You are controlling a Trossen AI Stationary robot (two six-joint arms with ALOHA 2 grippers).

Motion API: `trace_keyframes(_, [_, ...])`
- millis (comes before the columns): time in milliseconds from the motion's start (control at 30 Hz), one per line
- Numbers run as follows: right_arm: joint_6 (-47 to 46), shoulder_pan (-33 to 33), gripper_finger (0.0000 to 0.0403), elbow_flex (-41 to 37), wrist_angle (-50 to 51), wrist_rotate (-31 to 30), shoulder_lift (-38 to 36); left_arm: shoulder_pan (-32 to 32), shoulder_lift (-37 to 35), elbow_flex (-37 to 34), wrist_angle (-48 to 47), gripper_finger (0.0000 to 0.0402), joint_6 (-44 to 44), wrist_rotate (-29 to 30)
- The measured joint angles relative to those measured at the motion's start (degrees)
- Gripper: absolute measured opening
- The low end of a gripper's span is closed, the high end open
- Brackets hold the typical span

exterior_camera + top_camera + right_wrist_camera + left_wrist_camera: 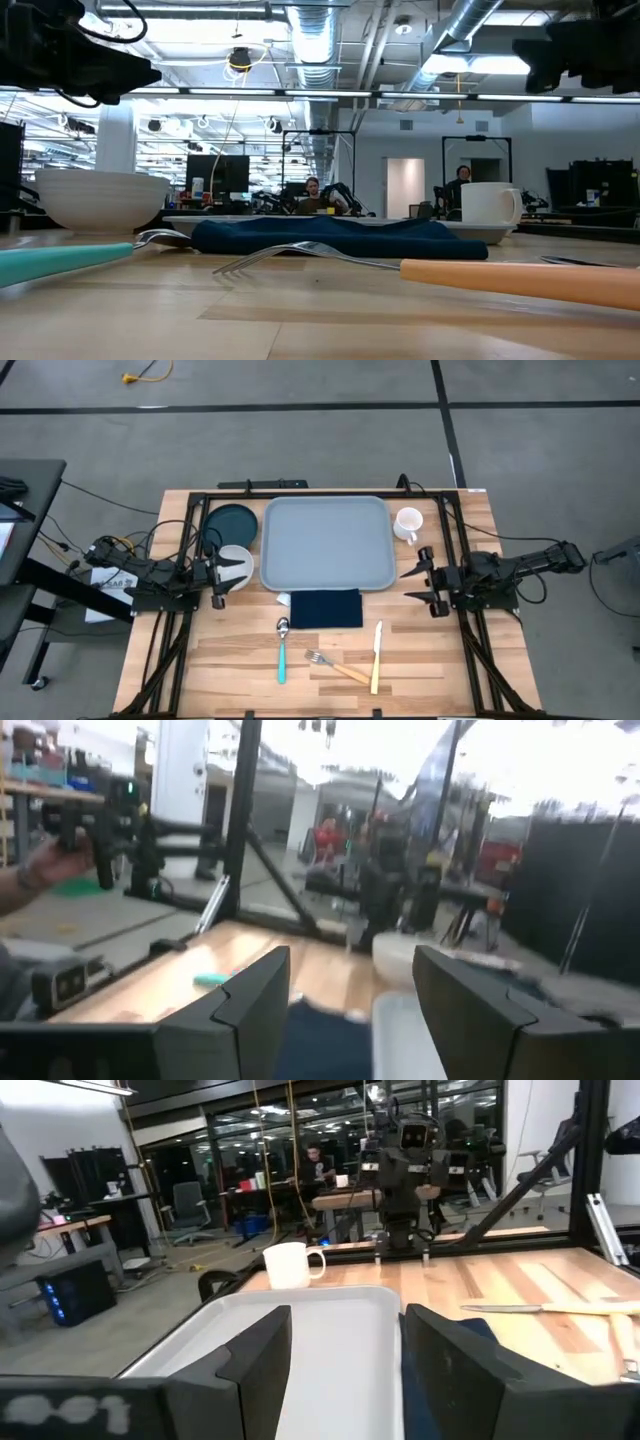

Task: Set up tray
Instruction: Put the white cup on the top left of the gray serving tray

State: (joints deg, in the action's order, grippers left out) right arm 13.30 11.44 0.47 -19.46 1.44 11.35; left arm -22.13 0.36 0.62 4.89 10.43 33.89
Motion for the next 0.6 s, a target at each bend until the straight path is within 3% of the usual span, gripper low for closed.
trace_keyframes(333, [-6.14, 0.95, 0.0205, -0.02, -13.06, 0.19, -0.01, 0.00, -0.01, 0.02, -0.17, 0.0187, -0.82, -0.01])
trace_keyframes(600, [-6.84, 0.90, 0.0205, -0.02, -19.94, -0.01, 0.00, 0.00, -0.01, 0.02, -0.22, 0.0187, -13.76, -0.18])
